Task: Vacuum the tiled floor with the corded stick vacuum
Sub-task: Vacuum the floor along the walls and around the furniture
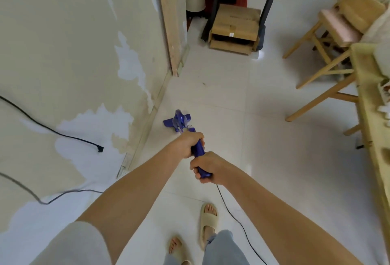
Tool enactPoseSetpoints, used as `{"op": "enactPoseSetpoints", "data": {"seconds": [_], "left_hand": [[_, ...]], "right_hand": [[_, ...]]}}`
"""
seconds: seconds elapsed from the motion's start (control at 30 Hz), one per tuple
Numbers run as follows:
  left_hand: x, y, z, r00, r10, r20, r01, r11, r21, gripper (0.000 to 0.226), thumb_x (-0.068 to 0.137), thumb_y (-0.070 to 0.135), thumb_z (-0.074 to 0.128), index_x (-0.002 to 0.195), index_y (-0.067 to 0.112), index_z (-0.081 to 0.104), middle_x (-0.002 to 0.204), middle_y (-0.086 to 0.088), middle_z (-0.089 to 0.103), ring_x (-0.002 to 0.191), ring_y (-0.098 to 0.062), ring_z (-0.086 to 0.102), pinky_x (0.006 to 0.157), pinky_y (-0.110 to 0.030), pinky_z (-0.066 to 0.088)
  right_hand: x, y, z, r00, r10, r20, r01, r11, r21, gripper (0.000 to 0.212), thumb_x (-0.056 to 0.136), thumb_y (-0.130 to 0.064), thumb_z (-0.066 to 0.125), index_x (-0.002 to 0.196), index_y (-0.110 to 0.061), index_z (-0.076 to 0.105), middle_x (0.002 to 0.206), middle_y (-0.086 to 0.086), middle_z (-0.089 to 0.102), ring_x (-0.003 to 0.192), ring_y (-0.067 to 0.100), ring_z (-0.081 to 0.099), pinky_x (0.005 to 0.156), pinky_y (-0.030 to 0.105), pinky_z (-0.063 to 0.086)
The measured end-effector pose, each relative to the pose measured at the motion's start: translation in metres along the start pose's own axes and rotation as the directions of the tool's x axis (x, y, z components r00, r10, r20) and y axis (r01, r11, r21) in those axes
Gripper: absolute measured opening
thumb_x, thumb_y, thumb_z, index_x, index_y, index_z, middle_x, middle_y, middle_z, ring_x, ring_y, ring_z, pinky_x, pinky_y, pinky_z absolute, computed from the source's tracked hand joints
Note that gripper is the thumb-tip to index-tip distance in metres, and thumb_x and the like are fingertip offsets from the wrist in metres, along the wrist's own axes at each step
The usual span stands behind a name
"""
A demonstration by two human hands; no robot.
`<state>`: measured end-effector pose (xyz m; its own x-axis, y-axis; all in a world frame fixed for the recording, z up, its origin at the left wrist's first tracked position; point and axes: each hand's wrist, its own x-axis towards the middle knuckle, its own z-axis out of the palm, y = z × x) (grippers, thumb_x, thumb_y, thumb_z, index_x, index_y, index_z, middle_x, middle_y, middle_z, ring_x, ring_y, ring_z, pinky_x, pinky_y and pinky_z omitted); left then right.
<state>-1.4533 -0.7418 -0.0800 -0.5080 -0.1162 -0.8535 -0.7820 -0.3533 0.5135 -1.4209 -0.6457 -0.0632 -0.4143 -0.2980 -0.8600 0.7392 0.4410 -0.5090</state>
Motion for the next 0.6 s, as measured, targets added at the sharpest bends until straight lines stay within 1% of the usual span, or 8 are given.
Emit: {"op": "enactPoseSetpoints", "data": {"seconds": [0.1,0.17,0.27,0.37,0.47,0.6], "left_hand": [[0.011,0.001,-0.004,0.999,0.016,-0.036,-0.016,1.0,0.004,0.02,0.093,0.002,0.052,0.073,0.005,0.049,0.064,-0.008,0.05,0.056,-0.017,0.048,0.052,-0.027,0.045],[0.01,0.0,-0.011,1.0,-0.002,-0.025,0.003,0.999,0.032,0.02,0.092,0.003,0.053,0.073,0.005,0.05,0.064,-0.009,0.051,0.056,-0.018,0.049,0.055,-0.027,0.046],[0.0,0.0,-0.026,0.998,-0.048,0.026,0.047,0.997,0.054,0.018,0.09,0.003,0.055,0.073,0.005,0.053,0.064,-0.009,0.054,0.057,-0.017,0.05,0.06,-0.027,0.048],[-0.008,0.008,-0.041,0.997,-0.069,0.036,0.066,0.996,0.064,0.011,0.089,0.006,0.06,0.079,0.006,0.056,0.064,-0.007,0.055,0.057,-0.015,0.051,0.059,-0.025,0.048],[-0.008,0.027,-0.058,0.998,-0.066,-0.017,0.067,0.995,0.074,0.01,0.089,0.009,0.063,0.082,0.005,0.057,0.063,-0.006,0.056,0.055,-0.014,0.05,0.056,-0.024,0.048],[0.002,0.039,-0.068,0.996,-0.034,-0.079,0.048,0.98,0.192,0.016,0.091,0.01,0.06,0.077,0.003,0.057,0.062,-0.007,0.055,0.054,-0.015,0.049,0.056,-0.025,0.047]], "right_hand": [[0.011,-0.005,0.006,0.998,0.016,-0.061,-0.02,0.998,-0.061,0.014,0.082,0.004,0.052,0.076,-0.008,0.048,0.06,0.006,0.049,0.045,0.014,0.047,0.04,0.018,0.037],[0.006,-0.006,0.011,0.997,0.041,-0.061,-0.044,0.998,-0.039,0.013,0.081,0.004,0.051,0.077,-0.008,0.047,0.061,0.007,0.048,0.045,0.014,0.047,0.038,0.017,0.036],[-0.012,-0.008,0.023,0.998,0.06,0.014,-0.06,0.998,0.008,0.013,0.081,0.005,0.053,0.079,-0.007,0.048,0.062,0.007,0.049,0.044,0.014,0.048,0.037,0.018,0.037],[-0.017,-0.016,0.041,0.997,0.025,0.076,-0.032,0.996,0.085,0.012,0.082,0.005,0.054,0.083,-0.005,0.049,0.062,0.008,0.049,0.041,0.014,0.05,0.037,0.018,0.038],[-0.006,-0.032,0.063,0.997,-0.006,0.072,-0.004,0.99,0.141,0.011,0.083,0.005,0.054,0.089,-0.004,0.051,0.063,0.008,0.05,0.039,0.012,0.051,0.037,0.019,0.04],[0.014,-0.042,0.081,0.999,0.01,0.039,-0.017,0.983,0.18,0.012,0.082,0.006,0.051,0.082,-0.005,0.05,0.063,0.008,0.05,0.044,0.014,0.052,0.038,0.021,0.042]]}}
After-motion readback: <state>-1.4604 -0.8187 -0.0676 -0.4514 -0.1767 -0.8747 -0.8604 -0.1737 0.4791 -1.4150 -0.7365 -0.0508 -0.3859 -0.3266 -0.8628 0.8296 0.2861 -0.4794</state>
